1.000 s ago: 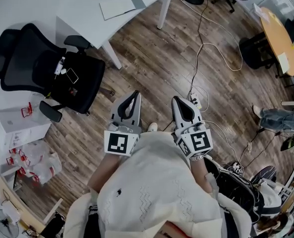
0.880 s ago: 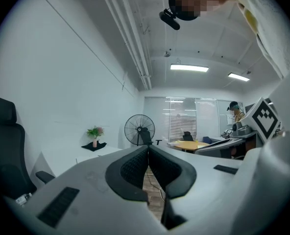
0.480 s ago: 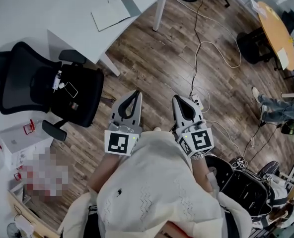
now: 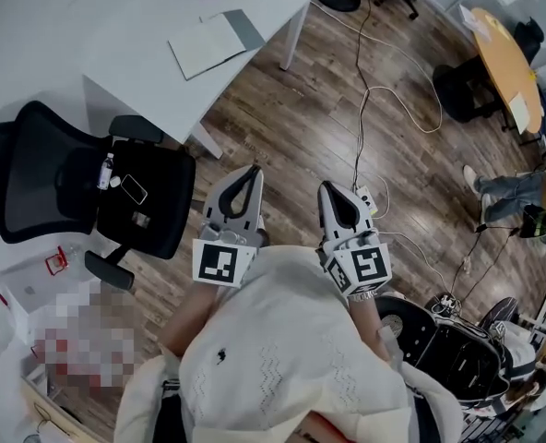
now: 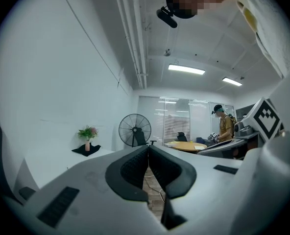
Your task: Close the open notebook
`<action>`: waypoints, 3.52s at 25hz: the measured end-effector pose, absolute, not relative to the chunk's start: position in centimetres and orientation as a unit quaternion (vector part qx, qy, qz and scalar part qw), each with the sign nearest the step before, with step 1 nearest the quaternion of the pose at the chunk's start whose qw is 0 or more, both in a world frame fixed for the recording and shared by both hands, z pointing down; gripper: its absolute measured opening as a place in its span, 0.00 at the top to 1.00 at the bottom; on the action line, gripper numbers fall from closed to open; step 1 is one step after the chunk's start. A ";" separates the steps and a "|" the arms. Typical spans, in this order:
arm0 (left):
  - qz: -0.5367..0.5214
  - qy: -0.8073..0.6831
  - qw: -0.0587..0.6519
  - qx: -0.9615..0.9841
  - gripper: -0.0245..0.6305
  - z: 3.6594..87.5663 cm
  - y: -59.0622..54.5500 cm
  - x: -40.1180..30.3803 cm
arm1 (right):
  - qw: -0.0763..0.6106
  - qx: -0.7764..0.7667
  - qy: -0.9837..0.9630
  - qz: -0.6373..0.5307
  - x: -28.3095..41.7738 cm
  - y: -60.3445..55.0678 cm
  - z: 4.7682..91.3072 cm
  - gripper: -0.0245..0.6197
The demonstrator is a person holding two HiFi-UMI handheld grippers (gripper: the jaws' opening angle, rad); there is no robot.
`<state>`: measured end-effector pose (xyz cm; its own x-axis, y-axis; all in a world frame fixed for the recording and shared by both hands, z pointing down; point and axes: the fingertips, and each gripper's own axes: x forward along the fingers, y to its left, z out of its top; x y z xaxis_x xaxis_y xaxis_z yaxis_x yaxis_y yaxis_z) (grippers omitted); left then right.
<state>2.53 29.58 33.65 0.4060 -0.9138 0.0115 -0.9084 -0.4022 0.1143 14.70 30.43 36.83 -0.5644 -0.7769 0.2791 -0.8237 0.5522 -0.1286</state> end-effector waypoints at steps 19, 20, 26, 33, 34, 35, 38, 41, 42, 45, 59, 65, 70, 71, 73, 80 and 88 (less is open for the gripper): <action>-0.025 -0.554 0.047 0.831 0.94 34.0 26.5 0.7 | 0.077 0.446 -0.884 0.114 12.3 26.7 36.3 0.96; -0.023 -0.557 0.048 0.829 0.94 34.1 26.1 0.5 | 0.078 0.442 -0.886 0.114 12.1 26.1 36.3 0.96; -0.018 -0.578 0.051 0.814 0.94 34.6 23.2 -0.1 | 0.079 0.419 -0.898 0.105 11.1 22.3 36.2 0.96; -0.008 -0.600 0.056 0.798 0.94 34.9 18.9 0.3 | 0.085 0.400 -0.906 0.110 11.7 17.1 36.5 0.96; -0.007 -0.603 0.057 0.796 0.94 34.9 18.2 0.3 | 0.085 0.397 -0.907 0.111 11.7 16.2 36.4 0.96; -0.007 -0.606 0.057 0.793 0.94 34.9 17.4 0.3 | 0.085 0.395 -0.908 0.112 11.8 15.3 36.4 0.96; -0.004 -0.615 0.054 0.786 0.94 34.8 15.3 0.7 | 0.088 0.385 -0.911 0.115 12.0 12.6 36.4 0.96; -0.004 -0.629 0.056 0.775 0.94 34.6 13.2 1.0 | 0.093 0.365 -0.919 0.113 12.0 10.2 36.1 0.96; -0.003 -0.634 0.056 0.771 0.94 34.5 12.5 1.1 | 0.094 0.357 -0.923 0.112 12.0 9.4 36.0 0.96; 0.000 -0.651 0.060 0.757 0.94 34.5 10.6 1.4 | 0.095 0.332 -0.932 0.110 12.0 6.9 35.9 0.96; 0.008 -0.709 0.079 0.701 0.94 36.1 2.3 4.7 | 0.102 0.249 -0.958 0.102 14.9 -2.5 36.3 0.96; 0.021 -0.710 0.065 0.701 0.94 36.2 0.8 6.8 | 0.108 0.239 -0.960 0.099 16.8 -4.7 36.8 0.96; 0.026 -0.716 0.071 0.694 0.94 36.4 0.5 6.4 | 0.102 0.236 -0.960 0.107 16.4 -5.5 36.8 0.96; 0.027 -0.716 0.074 0.694 0.94 36.6 0.4 6.3 | 0.103 0.235 -0.961 0.107 16.2 -5.5 37.0 0.96; 0.030 -0.714 0.078 0.695 0.94 37.3 0.2 6.0 | 0.106 0.231 -0.961 0.108 15.9 -5.5 37.3 0.96; 0.010 -0.706 0.092 0.702 0.94 37.7 -2.8 4.6 | 0.121 0.241 -0.956 0.119 14.8 -6.9 38.0 0.96; 0.005 -0.698 0.111 0.707 0.94 38.2 -7.2 2.0 | 0.138 0.238 -0.956 0.104 12.1 -11.4 37.7 0.96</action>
